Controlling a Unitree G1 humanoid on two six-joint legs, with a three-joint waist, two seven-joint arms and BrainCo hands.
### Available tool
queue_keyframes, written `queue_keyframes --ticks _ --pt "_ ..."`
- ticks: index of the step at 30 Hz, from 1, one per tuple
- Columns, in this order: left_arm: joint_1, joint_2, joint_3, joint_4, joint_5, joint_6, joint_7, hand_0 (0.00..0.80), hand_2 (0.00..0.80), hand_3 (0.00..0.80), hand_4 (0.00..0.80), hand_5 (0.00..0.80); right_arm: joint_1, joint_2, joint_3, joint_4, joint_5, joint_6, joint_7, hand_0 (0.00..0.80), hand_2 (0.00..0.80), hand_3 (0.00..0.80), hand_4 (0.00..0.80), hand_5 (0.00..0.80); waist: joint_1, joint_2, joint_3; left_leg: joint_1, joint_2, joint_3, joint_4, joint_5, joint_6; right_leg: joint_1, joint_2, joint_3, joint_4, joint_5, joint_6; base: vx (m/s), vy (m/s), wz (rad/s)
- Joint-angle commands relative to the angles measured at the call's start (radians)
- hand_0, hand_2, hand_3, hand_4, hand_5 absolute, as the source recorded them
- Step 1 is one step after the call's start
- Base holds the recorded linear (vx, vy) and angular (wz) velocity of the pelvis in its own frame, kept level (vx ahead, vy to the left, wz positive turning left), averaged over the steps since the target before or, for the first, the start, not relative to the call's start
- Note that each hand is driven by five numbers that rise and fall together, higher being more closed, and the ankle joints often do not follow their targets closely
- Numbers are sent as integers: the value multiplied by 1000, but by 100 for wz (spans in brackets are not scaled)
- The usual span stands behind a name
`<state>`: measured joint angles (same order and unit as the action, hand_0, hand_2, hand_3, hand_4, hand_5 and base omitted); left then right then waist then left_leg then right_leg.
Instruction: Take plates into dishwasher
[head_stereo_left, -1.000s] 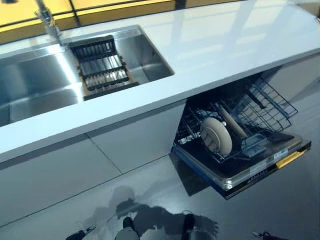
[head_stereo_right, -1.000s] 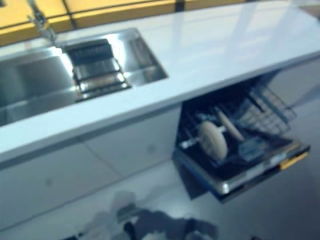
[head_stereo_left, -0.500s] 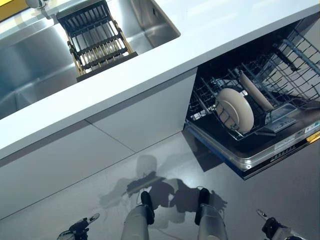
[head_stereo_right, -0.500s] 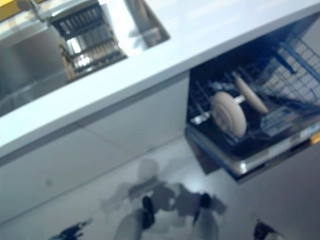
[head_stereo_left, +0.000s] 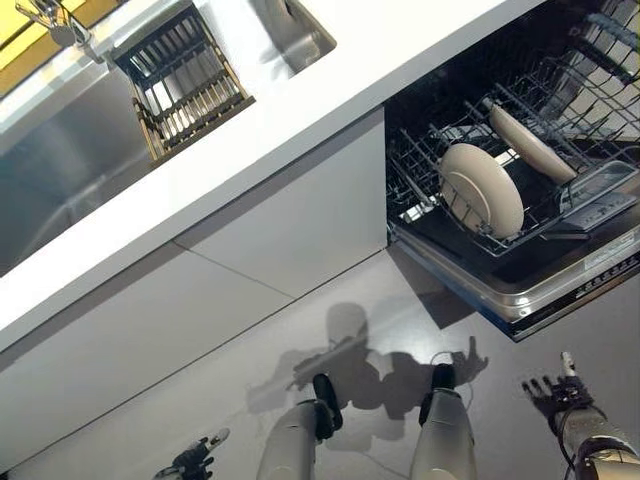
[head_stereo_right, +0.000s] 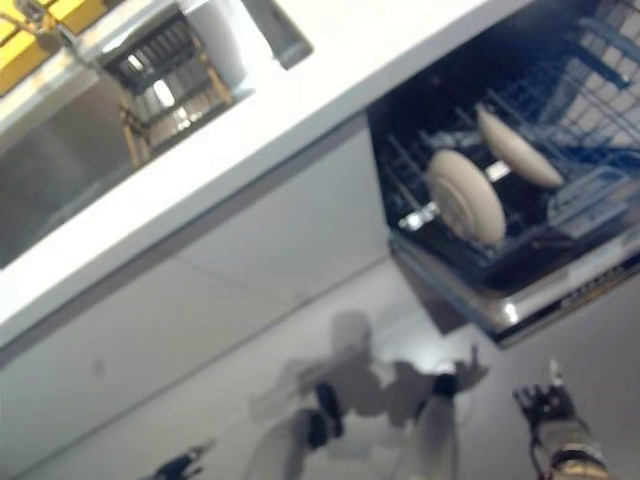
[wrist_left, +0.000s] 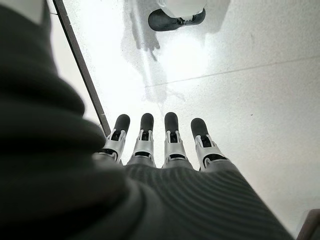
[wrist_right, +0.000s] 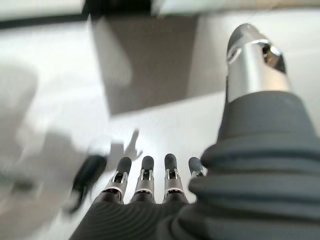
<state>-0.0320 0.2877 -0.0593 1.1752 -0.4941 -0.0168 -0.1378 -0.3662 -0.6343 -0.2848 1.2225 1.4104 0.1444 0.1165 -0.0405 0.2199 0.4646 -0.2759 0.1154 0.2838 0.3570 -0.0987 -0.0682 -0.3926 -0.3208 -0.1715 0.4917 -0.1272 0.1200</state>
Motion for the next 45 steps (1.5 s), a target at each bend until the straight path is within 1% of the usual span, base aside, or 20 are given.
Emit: queue_keyframes --ticks 1,4,6,7,10,12,16,17,18,23,28,33,37,40,45 --pt "66 16 -46 24 -18 -24 -4 0 0 0 0 0 -46 -58 -42 -16 20 -12 95 0 0 0 0 0 7 -12 -41 7 -26 -8 76 -66 47 21 28 -21 13 -46 -73 51 18 4" --pt "82 -1 -66 11 -20 -13 7 0 0 0 0 0 -118 -109 -33 -42 -15 14 151 0 0 0 0 0 18 1 -55 30 -33 -16 55 -45 34 47 17 -40 18 -62 -79 55 36 7" --pt "92 -3 -70 4 -19 -7 11 0 0 0 0 0 -166 -127 -11 -74 -33 19 156 0 0 0 0 0 30 4 -64 37 -33 -19 49 -22 25 62 17 -53 16 -67 -85 36 21 8" --pt "92 -3 -70 4 -19 -7 11 0 0 0 0 0 -166 -127 -11 -74 -33 19 156 0 0 0 0 0 30 4 -64 37 -33 -19 49 -22 25 62 17 -53 16 -67 -85 13 10 9" --pt "94 4 -68 -2 -18 8 13 0 0 0 0 0 -252 -146 37 -117 -57 30 146 0 0 0 0 0 46 1 -74 48 -30 -24 40 3 18 84 18 -69 12 -72 -92 7 10 7" --pt "93 13 -67 -18 -21 31 23 0 0 0 0 0 -357 -158 107 -156 -77 40 135 0 0 0 0 0 67 -8 -80 56 -23 -32 30 27 10 112 24 -90 -2 -71 -101 4 -6 7" --pt "95 33 -60 -40 -19 60 36 0 0 0 0 0 -495 -166 209 -200 -59 42 106 0 0 0 0 0 102 -28 -86 57 -12 -47 24 57 0 146 39 -119 -23 -67 -108 -12 -17 13" --pt "95 32 -58 -41 -19 61 37 0 0 0 0 0 -499 -166 213 -199 -58 42 105 0 0 0 0 0 99 -27 -84 58 -12 -48 24 58 -1 148 40 -121 -24 -66 -108 -18 -19 10" --pt "97 45 -58 -49 -17 69 42 0 0 0 0 0 -549 -163 247 -209 -44 37 89 0 0 0 0 0 119 -39 -88 61 -8 -54 17 66 -4 163 46 -133 -35 -63 -109 -24 -21 3" --pt "107 71 -48 -56 -17 67 44 0 0 0 0 0 -646 -166 312 -191 -23 32 74 0 0 0 0 0 159 -70 -98 85 2 -75 -17 84 -11 228 66 -171 -87 -47 -106 -2 -14 3" --pt "119 95 -35 -53 -8 55 47 0 0 0 0 0 -684 -168 325 -156 -11 33 75 0 0 0 0 0 199 -107 -118 128 6 -94 -76 83 -10 310 83 -218 -159 -29 -97 46 -18 12" --pt "125 118 -28 -37 10 43 43 0 0 0 0 0 -694 -169 312 -129 17 23 84 0 0 0 0 0 233 -137 -141 161 -1 -114 -130 78 -6 375 98 -261 -217 -14 -84 46 -12 17" --pt "128 129 -25 -19 25 34 41 0 0 0 0 0 -685 -159 305 -128 18 16 77 0 0 0 0 0 250 -155 -157 173 0 -125 -145 80 -6 414 110 -282 -253 -6 -77 29 1 20" --pt "136 132 -19 1 44 16 31 0 0 0 0 0 -673 -163 292 -113 8 29 72 0 0 0 0 0 260 -167 -172 177 4 -131 -143 76 -5 436 117 -291 -272 -4 -74 37 1 28" --pt "135 129 -17 33 61 -8 26 0 0 0 0 0 -642 -158 284 -84 -66 62 44 0 0 0 0 0 266 -190 -210 196 6 -134 -159 73 -5 479 133 -298 -324 11 -64 43 16 33"
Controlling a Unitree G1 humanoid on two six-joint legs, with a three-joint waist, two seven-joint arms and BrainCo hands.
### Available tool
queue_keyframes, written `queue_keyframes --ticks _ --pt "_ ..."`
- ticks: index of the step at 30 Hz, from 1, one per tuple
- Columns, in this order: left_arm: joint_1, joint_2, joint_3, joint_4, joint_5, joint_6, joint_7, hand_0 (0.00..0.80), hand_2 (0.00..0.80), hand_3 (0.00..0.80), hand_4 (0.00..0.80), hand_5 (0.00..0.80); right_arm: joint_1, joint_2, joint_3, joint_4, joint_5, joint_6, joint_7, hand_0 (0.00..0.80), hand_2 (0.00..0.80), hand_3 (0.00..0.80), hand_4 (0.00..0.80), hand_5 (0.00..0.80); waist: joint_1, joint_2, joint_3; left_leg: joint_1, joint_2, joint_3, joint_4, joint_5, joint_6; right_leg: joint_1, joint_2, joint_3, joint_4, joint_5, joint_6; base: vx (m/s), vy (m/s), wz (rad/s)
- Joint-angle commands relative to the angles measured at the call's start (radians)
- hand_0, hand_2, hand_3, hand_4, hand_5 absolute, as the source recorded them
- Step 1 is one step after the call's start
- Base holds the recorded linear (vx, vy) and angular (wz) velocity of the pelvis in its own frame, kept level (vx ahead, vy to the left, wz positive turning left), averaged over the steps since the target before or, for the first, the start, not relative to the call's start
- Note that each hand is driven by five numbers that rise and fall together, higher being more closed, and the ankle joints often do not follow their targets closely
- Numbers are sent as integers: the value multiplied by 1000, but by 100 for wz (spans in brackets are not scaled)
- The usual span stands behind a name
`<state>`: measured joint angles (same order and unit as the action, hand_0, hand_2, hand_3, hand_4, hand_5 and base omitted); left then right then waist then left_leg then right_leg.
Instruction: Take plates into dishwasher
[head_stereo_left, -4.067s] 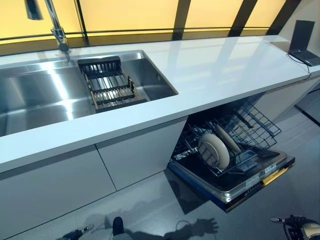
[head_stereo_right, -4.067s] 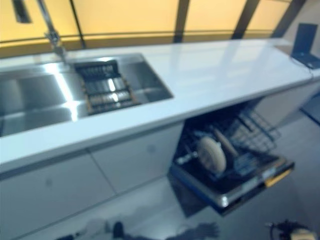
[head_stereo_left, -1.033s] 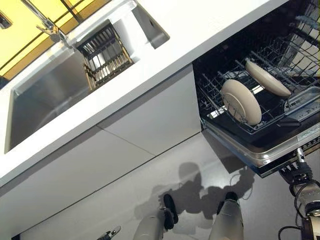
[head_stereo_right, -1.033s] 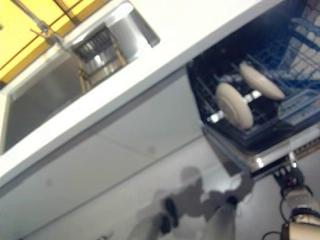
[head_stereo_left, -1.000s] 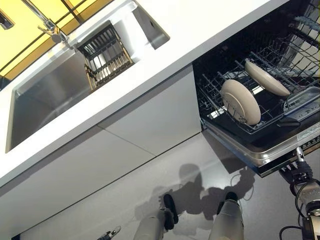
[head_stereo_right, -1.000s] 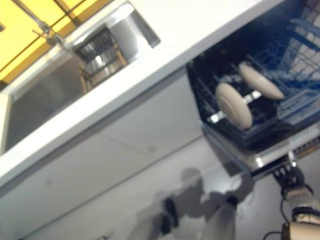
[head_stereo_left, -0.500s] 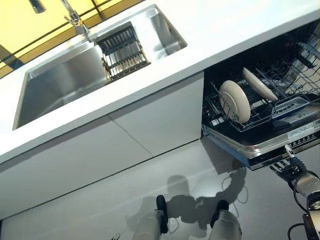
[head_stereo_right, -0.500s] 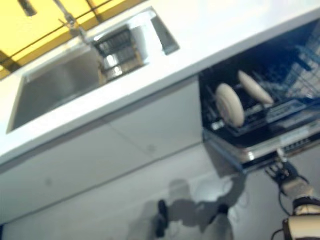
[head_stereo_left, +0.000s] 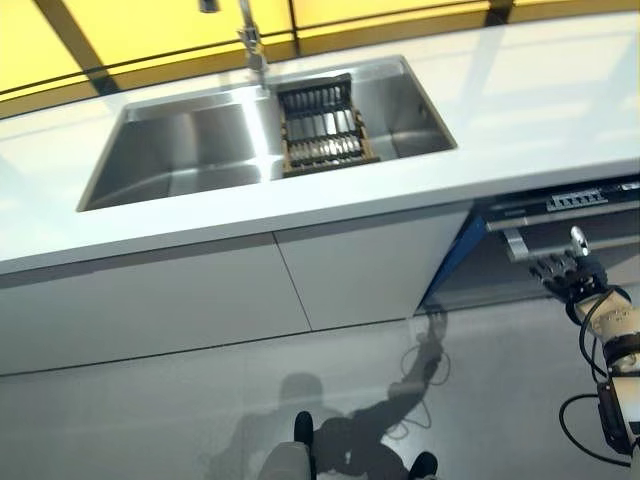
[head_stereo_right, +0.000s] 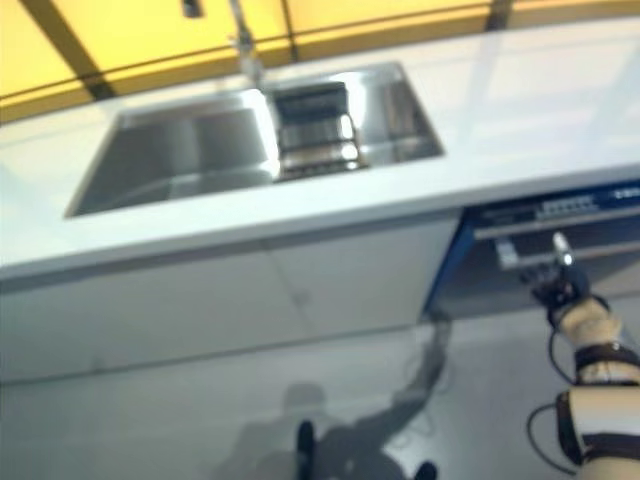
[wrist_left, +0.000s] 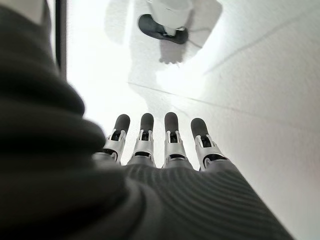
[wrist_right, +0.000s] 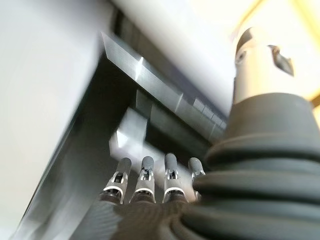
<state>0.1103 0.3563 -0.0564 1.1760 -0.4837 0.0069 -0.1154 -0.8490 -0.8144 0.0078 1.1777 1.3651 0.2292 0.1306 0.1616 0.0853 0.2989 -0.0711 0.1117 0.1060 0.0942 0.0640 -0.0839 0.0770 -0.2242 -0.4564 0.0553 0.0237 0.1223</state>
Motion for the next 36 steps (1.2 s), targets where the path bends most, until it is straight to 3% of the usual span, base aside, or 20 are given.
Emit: queue_keyframes --ticks 1,6,7,12,17,24,27,32,36 --pt "-7 60 -19 33 52 -35 4 0 0 0 0 0 -150 24 -9 -35 -44 -12 20 0 0 0 0 0 64 -59 -52 -4 9 44 95 -87 11 18 39 -14 100 -135 -64 44 43 28" --pt "-28 48 -10 63 52 -58 8 0 0 0 0 0 -44 60 6 24 -291 57 6 0 0 0 0 0 48 -83 -111 50 -2 60 -9 -60 12 52 52 -10 4 -93 -41 28 78 3" --pt "-37 40 -9 71 51 -62 10 0 0 0 0 0 -5 81 11 38 -408 67 0 0 0 0 0 0 41 -89 -126 64 -5 65 -39 -52 14 56 55 -7 -21 -81 -38 9 104 -2" --pt "-85 24 -13 100 31 -70 13 0 0 0 0 0 183 157 43 74 -547 88 39 0 0 0 0 0 4 -107 -186 126 -12 94 -168 -19 17 77 71 5 -125 -26 -22 -23 93 -7" --pt "-131 1 -23 129 44 -66 1 0 0 0 0 0 373 282 62 99 -649 34 36 0 0 0 0 0 -27 -107 -230 142 -14 109 -181 -37 22 65 70 18 -143 -13 -12 -39 90 -11" --pt "-169 -43 -53 165 161 12 16 0 0 0 0 0 610 452 42 144 -768 -54 59 0 0 0 0 0 -68 -104 -270 164 -28 118 -181 -69 34 60 61 34 -143 -7 2 -24 74 -10" --pt "-176 -60 -73 184 198 49 19 0 0 0 0 0 675 526 65 156 -775 -43 37 0 0 0 0 0 -88 -105 -277 179 -30 124 -181 -77 39 68 60 41 -143 -9 2 16 35 -3" --pt "-187 -99 -138 210 386 127 42 0 0 0 0 0 732 586 131 191 -964 -37 6 0 0 0 0 0 -107 -99 -282 195 -33 122 -181 -88 45 82 58 50 -143 -15 4 16 24 -5" --pt "-177 -137 -162 219 343 192 49 0 0 0 0 0 755 618 139 203 -960 4 -12 0 0 0 0 0 -114 -98 -284 206 -34 121 -181 -96 48 90 60 57 -143 -19 7 14 0 -9"
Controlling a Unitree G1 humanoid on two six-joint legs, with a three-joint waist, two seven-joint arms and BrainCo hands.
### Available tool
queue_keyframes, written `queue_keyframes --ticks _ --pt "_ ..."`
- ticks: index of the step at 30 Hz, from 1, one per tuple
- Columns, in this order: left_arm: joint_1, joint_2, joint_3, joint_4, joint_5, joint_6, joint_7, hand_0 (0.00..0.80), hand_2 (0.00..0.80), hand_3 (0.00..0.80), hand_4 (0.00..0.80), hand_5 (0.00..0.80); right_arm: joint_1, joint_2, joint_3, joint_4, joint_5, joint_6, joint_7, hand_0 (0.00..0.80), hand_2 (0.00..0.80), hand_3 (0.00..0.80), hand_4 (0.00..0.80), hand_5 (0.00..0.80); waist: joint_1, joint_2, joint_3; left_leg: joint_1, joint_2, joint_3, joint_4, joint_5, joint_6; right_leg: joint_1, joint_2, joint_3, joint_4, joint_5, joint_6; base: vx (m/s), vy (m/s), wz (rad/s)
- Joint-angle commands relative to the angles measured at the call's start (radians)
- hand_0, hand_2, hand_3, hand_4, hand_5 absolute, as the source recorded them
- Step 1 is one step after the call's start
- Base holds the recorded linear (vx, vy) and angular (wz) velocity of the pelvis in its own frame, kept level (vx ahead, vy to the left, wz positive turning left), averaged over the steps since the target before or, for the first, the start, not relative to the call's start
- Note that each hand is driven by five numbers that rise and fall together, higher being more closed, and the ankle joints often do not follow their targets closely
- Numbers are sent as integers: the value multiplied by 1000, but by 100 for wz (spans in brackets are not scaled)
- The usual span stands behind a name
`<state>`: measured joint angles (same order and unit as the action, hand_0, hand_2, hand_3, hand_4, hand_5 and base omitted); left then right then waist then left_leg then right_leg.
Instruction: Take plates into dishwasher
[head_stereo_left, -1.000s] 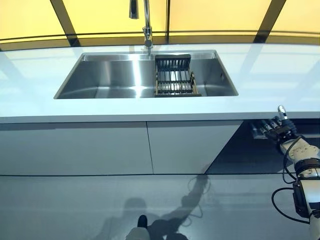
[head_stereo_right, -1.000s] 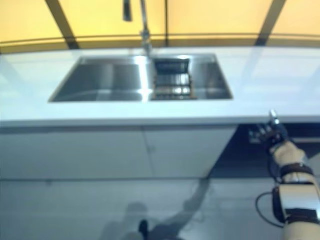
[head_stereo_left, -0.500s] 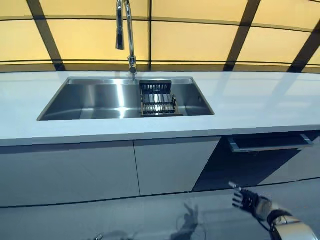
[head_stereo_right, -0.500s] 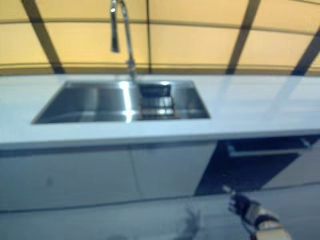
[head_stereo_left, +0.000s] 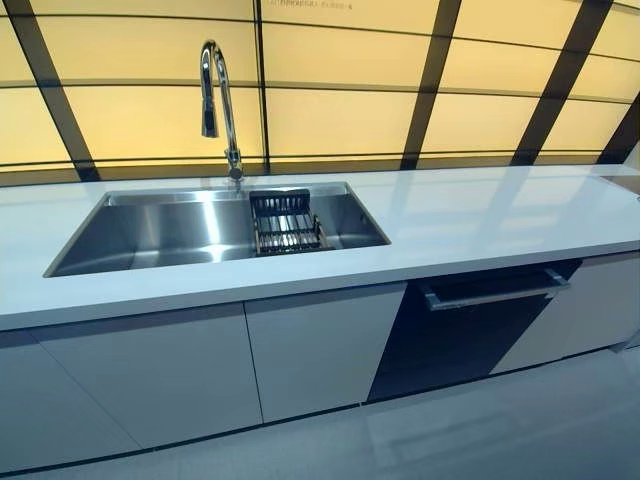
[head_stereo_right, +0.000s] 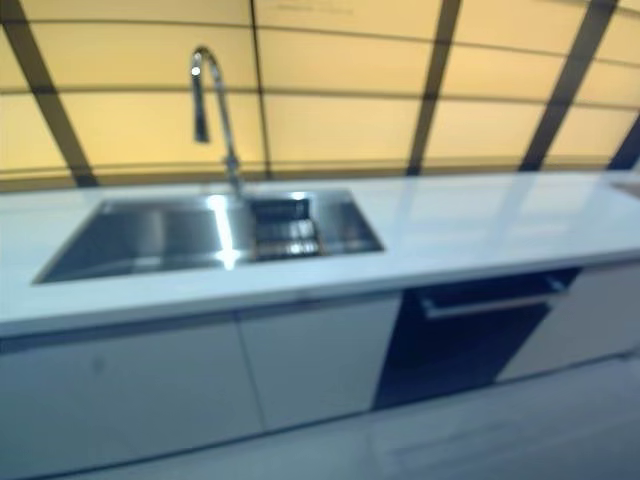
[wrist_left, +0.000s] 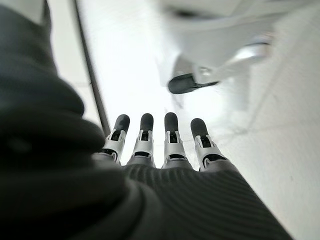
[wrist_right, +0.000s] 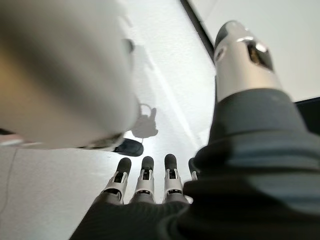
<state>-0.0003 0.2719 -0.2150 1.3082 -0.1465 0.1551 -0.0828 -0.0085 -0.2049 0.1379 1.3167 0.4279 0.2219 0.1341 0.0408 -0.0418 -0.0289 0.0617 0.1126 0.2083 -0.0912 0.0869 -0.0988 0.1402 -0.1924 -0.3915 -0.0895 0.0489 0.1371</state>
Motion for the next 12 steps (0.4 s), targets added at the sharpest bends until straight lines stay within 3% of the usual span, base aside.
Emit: queue_keyframes --ticks 1,12 --pt "-64 -62 -2 89 2 48 3 0 0 0 0 0 -80 12 8 68 -25 6 -14 0 0 0 0 0 7 30 42 74 -35 19 4 -120 64 27 28 -7 2 -46 -6 21 -7 -9" --pt "-44 -72 18 81 -95 16 25 0 0 0 0 0 -66 20 29 64 -66 -12 -11 0 0 0 0 0 7 23 53 75 -30 22 4 -120 60 26 31 -3 2 -45 -1 7 -5 -2"
